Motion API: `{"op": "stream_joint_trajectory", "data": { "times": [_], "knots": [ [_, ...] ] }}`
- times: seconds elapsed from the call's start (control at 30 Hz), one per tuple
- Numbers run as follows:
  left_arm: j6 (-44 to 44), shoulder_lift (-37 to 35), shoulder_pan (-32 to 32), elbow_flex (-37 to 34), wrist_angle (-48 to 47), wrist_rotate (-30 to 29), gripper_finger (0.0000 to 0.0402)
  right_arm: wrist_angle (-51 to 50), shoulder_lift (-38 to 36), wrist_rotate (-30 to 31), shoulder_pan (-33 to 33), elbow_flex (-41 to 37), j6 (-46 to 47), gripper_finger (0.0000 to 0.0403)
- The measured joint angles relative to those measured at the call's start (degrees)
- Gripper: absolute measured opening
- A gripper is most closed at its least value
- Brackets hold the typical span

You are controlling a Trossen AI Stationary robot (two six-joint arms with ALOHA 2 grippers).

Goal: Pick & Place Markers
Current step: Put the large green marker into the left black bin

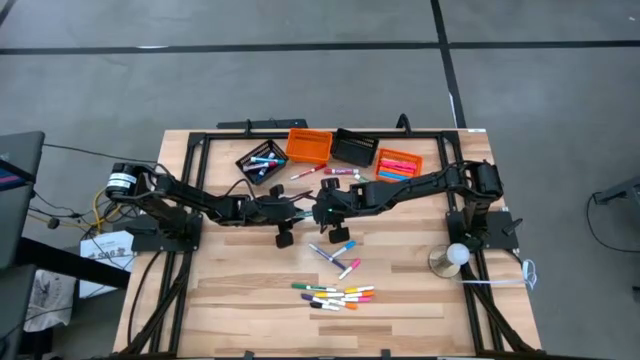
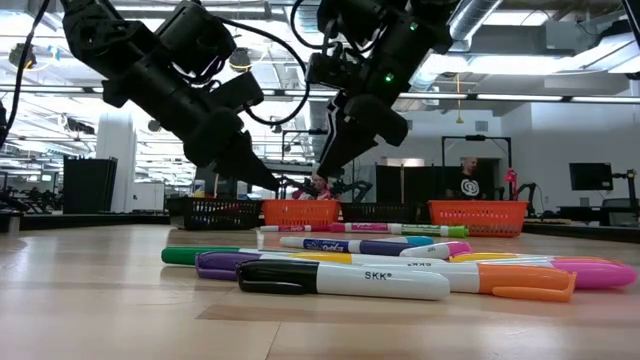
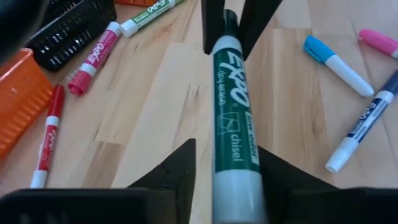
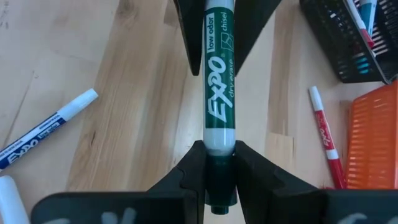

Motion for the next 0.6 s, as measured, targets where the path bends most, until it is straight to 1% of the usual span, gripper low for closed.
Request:
{"op": "stream_joint_trajectory", "data": {
  "times": [0.07, 0.2, 0.37, 0.53, 0.6],
  "knots": [
    [0.2, 0.0, 0.0, 0.0, 0.2, 1.2, 0.0096, 0.0, 0.0, -0.1, -0.1, 0.0, 0.0, 0.0052],
    [0.3, 0.0, 0.0, 0.0, 0.4, 1.7, 0.0058, 0.0, 0.0, -0.1, -0.1, 0.0, -0.4, 0.0052],
    [0.3, 0.0, 0.0, 0.0, 0.5, 1.6, 0.0056, 0.1, 0.0, 0.0, -0.1, 0.0, -1.1, 0.0058],
    [0.4, 0.0, 0.0, 0.0, 0.7, 1.6, 0.0074, 0.2, 0.0, 0.0, -0.1, 0.0, -1.7, 0.0085],
    [0.4, 0.0, 0.0, 0.0, 0.9, 1.6, 0.0071, 0.5, 0.0, 0.0, -0.1, 0.0, -1.6, 0.0098]
  ]
}}
